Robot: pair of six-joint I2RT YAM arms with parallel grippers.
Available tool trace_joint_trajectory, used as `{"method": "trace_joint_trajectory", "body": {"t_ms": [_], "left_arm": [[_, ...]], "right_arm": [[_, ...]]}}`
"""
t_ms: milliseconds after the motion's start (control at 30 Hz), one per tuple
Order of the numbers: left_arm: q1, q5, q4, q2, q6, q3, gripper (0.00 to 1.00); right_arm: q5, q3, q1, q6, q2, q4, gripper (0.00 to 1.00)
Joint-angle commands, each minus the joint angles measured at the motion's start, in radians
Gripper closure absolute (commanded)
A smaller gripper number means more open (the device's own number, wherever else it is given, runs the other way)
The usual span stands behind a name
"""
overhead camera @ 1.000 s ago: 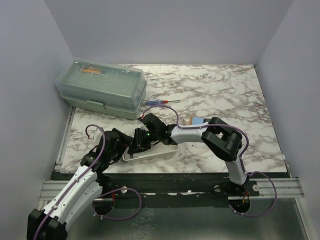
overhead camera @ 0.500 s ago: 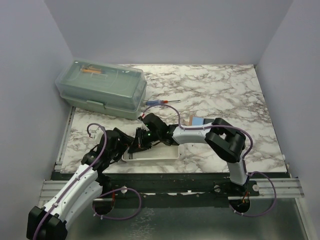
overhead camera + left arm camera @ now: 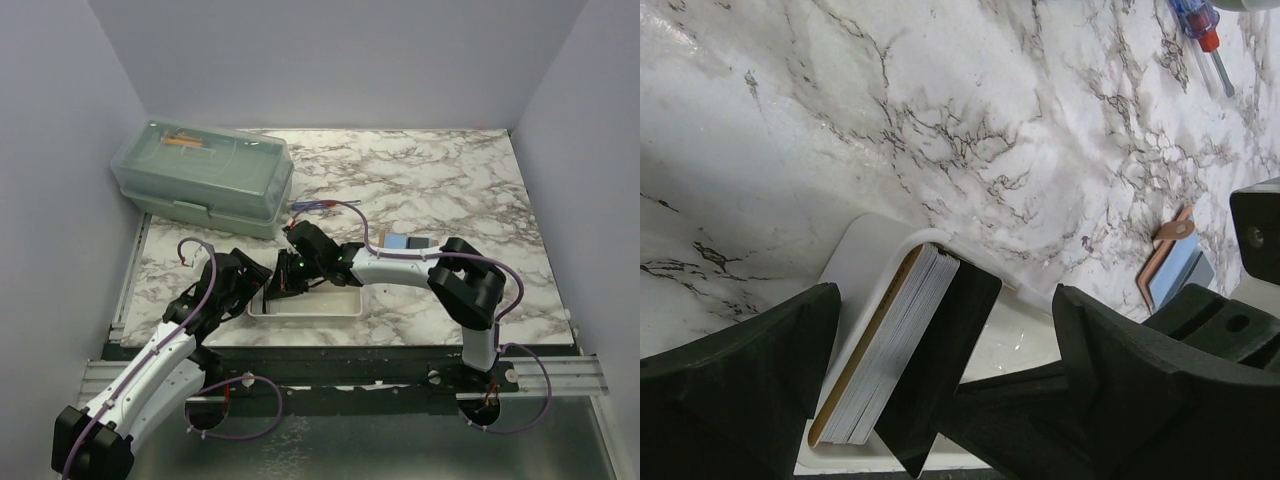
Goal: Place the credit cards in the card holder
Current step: Pick up the credit card from the storage box.
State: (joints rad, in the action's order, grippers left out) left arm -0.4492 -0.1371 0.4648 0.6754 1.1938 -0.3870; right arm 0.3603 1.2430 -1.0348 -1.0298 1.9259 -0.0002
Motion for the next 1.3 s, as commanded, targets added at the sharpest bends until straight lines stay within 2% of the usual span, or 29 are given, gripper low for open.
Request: {"method": "trace_joint_trajectory", "body": {"t_ms": [0,100,233,500,933,1267], "left_arm": [[-0.009,0.035,-0.01,0.002,-0.007,-0.027,0.06],[-0.008,0.029,-0.006,-0.001,-0.008,-0.029,0.06],[-0.009,0.01,0.009,-0.004,-0.04,-0.052,0.06],[-0.008,-0.007,0.023,0.003,-0.039,-0.061,0.06],[-0.008,0.013,0.022,-0.003,-0.028,-0.049,0.06],[-0.008,0.008,0.022,-0.015,-0.029,-0.048,0.06]], "right_arm": [[-0.047,0.014,-0.002,0.043,-0.028,-0.07,1.0],[-0.034,-0.019,-0.003,0.057,-0.052,-0.011,1.0],[-0.058,-0.038,-0.002,0.066,-0.083,-0.014,1.0],[-0.106,0.028,-0.002,0.055,-0.03,-0.162,1.0],[-0.126,0.085,-0.004,0.075,0.052,-0.229,1.0],[-0.23,0.169,-0.024,0.102,0.091,-0.349,0.81]]}}
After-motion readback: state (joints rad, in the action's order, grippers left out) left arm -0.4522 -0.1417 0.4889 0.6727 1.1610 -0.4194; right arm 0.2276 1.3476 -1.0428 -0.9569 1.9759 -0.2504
